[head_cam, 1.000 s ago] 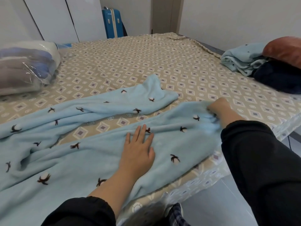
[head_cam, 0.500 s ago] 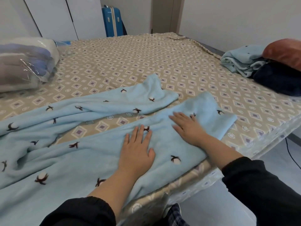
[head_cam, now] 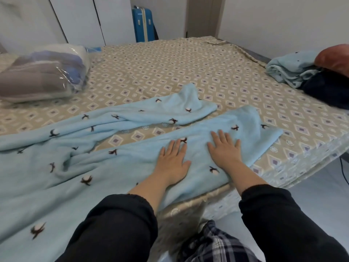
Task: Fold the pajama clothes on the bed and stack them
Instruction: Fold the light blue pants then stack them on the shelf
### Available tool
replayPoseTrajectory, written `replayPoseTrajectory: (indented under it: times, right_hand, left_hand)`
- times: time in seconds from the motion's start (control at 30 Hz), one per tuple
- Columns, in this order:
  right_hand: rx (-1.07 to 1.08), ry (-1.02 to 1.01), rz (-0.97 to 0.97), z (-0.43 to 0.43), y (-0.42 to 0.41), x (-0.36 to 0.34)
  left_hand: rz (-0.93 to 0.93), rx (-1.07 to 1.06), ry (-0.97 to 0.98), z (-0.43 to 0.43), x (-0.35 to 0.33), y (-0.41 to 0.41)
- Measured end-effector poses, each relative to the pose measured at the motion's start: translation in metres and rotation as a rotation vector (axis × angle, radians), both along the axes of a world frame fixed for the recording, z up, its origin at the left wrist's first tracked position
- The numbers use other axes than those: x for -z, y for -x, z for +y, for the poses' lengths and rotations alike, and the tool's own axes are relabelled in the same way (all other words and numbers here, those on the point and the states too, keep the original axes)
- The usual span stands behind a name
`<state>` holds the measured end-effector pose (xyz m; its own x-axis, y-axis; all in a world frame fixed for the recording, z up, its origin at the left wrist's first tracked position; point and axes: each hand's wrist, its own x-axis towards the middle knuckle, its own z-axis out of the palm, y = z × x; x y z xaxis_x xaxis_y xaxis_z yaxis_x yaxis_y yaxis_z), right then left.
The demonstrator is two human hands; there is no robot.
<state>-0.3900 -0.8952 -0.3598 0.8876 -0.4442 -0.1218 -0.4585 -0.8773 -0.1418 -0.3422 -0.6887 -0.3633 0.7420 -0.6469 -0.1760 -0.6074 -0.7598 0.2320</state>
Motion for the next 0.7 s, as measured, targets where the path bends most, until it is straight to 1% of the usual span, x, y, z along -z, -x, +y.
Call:
replayPoseTrajectory:
  times: [0.07, 0.13, 0.2, 0.3, 0.37, 0.47, 0.53, 0.57, 0.63, 0.7]
  right_hand:
    - [0.045, -0.012, 0.064, 0.01, -0.004, -0.007]
    - [0.118, -0.034, 0.09, 0.027, -0.003, -0.01]
    - [0.136, -0.053, 0.11, 0.05, 0.003, -0.012]
    - [0.036, -0.064, 0.073, 0.085, 0.022, -0.006]
    - [-0.05, -0.036, 0.039, 0.106, 0.036, -0.001]
    - [-0.198, -0.015, -0.023, 0.131, 0.057, 0.001]
    - [-0.31, -0.053, -0.112, 0.144, 0.069, -0.003]
    - [-0.37, -0.09, -0.18, 0.15, 0.075, -0.006]
    - [-0.497, -0.15, -0.377, 0.166, 0.086, -0.017]
    - [-0.631, -0.077, -0.616, 0.184, 0.094, -0.031]
  left_hand:
    - [0.052, 0.057, -0.028, 0.016, -0.006, 0.009]
    - [0.065, 0.097, -0.028, 0.038, -0.01, 0.022]
    - [0.065, 0.111, -0.013, 0.064, -0.014, 0.036]
    - [0.028, 0.119, -0.003, 0.113, -0.018, 0.056]
    - [0.004, 0.144, -0.006, 0.149, -0.02, 0.069]
    - [-0.085, 0.181, -0.083, 0.201, -0.019, 0.089]
    - [-0.153, 0.184, -0.143, 0.232, -0.02, 0.102]
    - [-0.188, 0.171, -0.125, 0.244, -0.021, 0.109]
    - [-0.298, 0.124, -0.028, 0.264, -0.027, 0.124]
    - [-0.434, 0.004, 0.136, 0.278, -0.03, 0.133]
